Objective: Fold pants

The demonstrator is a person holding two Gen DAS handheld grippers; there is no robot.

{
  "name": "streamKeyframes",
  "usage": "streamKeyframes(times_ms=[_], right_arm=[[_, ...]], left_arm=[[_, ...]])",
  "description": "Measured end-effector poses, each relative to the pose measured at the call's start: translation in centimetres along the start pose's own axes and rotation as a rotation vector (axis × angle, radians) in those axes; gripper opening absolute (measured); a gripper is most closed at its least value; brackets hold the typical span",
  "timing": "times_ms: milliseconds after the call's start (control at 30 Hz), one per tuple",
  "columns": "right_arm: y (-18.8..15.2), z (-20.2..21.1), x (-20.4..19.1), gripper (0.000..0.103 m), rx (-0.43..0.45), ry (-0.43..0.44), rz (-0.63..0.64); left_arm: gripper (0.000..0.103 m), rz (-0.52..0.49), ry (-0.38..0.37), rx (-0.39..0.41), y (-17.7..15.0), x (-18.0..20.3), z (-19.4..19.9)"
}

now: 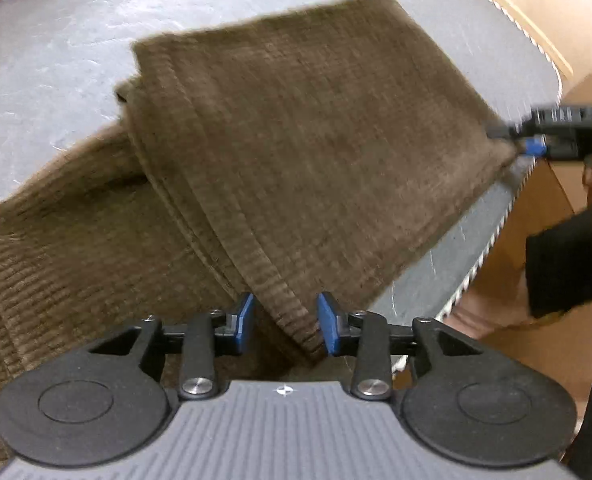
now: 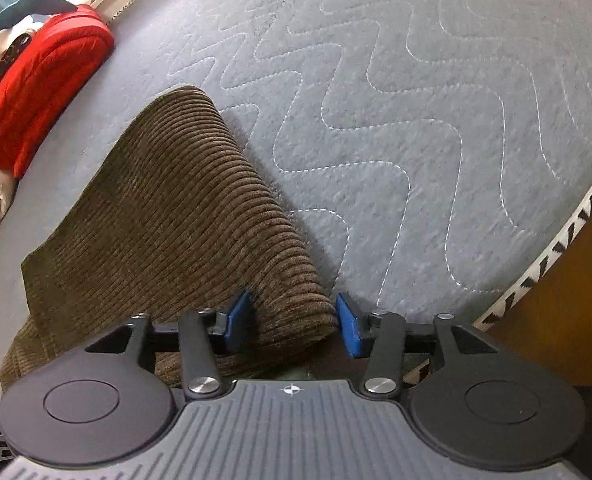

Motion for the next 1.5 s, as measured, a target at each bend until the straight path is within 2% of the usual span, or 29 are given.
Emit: streamKeyframes(times_ms=[100, 167, 200, 267, 333, 433, 533, 600, 700, 767, 833, 900, 1000, 1033, 1067, 1100, 1133, 1167, 1233, 1267, 1300, 1367, 1433, 1467, 1500], right_arm=[[-0.2, -0.3, -0.2, 0.051, 0.002, -0.002, 0.015], [-0.2, 0.2, -0.5, 0.045, 0.025, -0.006, 0.044], [-0.1, 0.6, -0.7, 0.038, 0.045, -0.011, 0.062], [-0.1, 1.9, -1.4, 0.033, 0.097, -0.014, 0.106], [0.1, 4.0, -3.0, 0.031, 0.177, -0.005, 0.178], [-0.5, 8.7, -7.1, 0.03, 0.375, 0.036, 0.374], [-3.2, 12.7, -11.4, 0.03, 0.541, 0.11, 0.559], [-6.3, 14.7, -14.5, 0.029, 0.637, 0.154, 0.706], [-10.3, 15.9, -17.7, 0.029, 0.72, 0.197, 0.852], [-12.8, 16.0, -19.4, 0.029, 0.747, 0.211, 0.958], [-15.1, 15.9, -20.9, 0.029, 0.775, 0.22, 1.062], [-16.7, 15.8, -21.9, 0.029, 0.785, 0.234, 1.13], [-18.4, 15.9, -23.4, 0.028, 0.786, 0.265, 1.187], [-18.9, 16.1, -23.8, 0.028, 0.792, 0.273, 1.205], [-19.5, 16.3, -24.4, 0.028, 0.794, 0.29, 1.216], [-19.8, 16.4, -24.9, 0.028, 0.791, 0.304, 1.215], [-20.1, 16.5, -25.3, 0.028, 0.779, 0.324, 1.209], [-20.3, 16.6, -25.6, 0.028, 0.755, 0.354, 1.196], [-20.6, 17.2, -26.3, 0.028, 0.683, 0.468, 1.155], [-20.9, 17.9, -26.8, 0.025, 0.592, 0.593, 1.127], [-21.4, 18.5, -27.2, 0.018, 0.496, 0.704, 1.109], [-21.7, 19.6, -27.6, 0.017, 0.394, 0.83, 1.073], [-20.6, 19.5, -28.0, 0.019, 0.324, 0.872, 0.985], [-19.4, 19.1, -28.1, 0.022, 0.306, 0.858, 0.927], [-18.1, 18.4, -28.1, 0.029, 0.292, 0.828, 0.875]], left_arm=[[0.04, 0.02, 0.019, 0.059, 0.9, -0.8, 1.1], [0.043, 0.03, 0.017, 0.102, 1.5, -0.6, 1.8], [0.045, 0.031, 0.015, 0.124, 2.0, -0.2, 2.1], [0.056, 0.016, 0.01, 0.173, 3.0, 0.7, 3.2], [0.061, 0.004, -0.007, 0.22, 3.9, 1.5, 4.1], [0.065, -0.005, -0.072, 0.299, 5.4, 3.2, 5.7], [0.081, 0.008, -0.167, 0.396, 7.5, 4.5, 7.9], [0.083, 0.037, -0.254, 0.443, 8.9, 5.4, 9.0], [0.085, 0.101, -0.391, 0.467, 10.1, 6.2, 10.0], [0.086, 0.124, -0.428, 0.462, 10.6, 6.4, 10.0], [0.086, 0.127, -0.404, 0.442, 11.1, 6.2, 9.5], [0.086, 0.114, -0.355, 0.424, 11.2, 5.9, 9.0], [0.085, 0.094, -0.241, 0.385, 10.8, 4.7, 8.2], [0.072, 0.093, -0.192, 0.367, 10.5, 4.0, 7.9], [0.043, 0.099, -0.171, 0.338, 10.1, 3.3, 7.6], [0.026, 0.113, -0.165, 0.313, 9.5, 2.6, 7.5], [0.021, 0.129, -0.125, 0.308, 9.0, 1.5, 8.0], [0.02, 0.129, -0.096, 0.306, 8.5, 0.5, 8.5], [0.02, 0.138, -0.071, 0.32, 7.4, -1.7, 10.1], [0.02, 0.162, -0.045, 0.334, 6.7, -3.1, 11.1], [0.02, 0.193, -0.015, 0.349, 5.8, -4.8, 12.3], [0.02, 0.253, 0.035, 0.376, 3.5, -8.2, 14.7], [0.021, 0.329, 0.072, 0.397, 0.4, -11.7, 16.8], [0.022, 0.368, 0.091, 0.401, -1.1, -13.2, 17.6], [0.024, 0.406, 0.114, 0.399, -2.7, -14.7, 18.2]])
Point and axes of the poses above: each gripper's, at about its wrist camera, not at the fingertips, and z roughly against the way its jaws point, x to its right, y to its top, the point moved 10 cm from there along -z, roughly the way its jaws point, and after that the axes turned 12 degrees about -y, right-handed, at the moved point
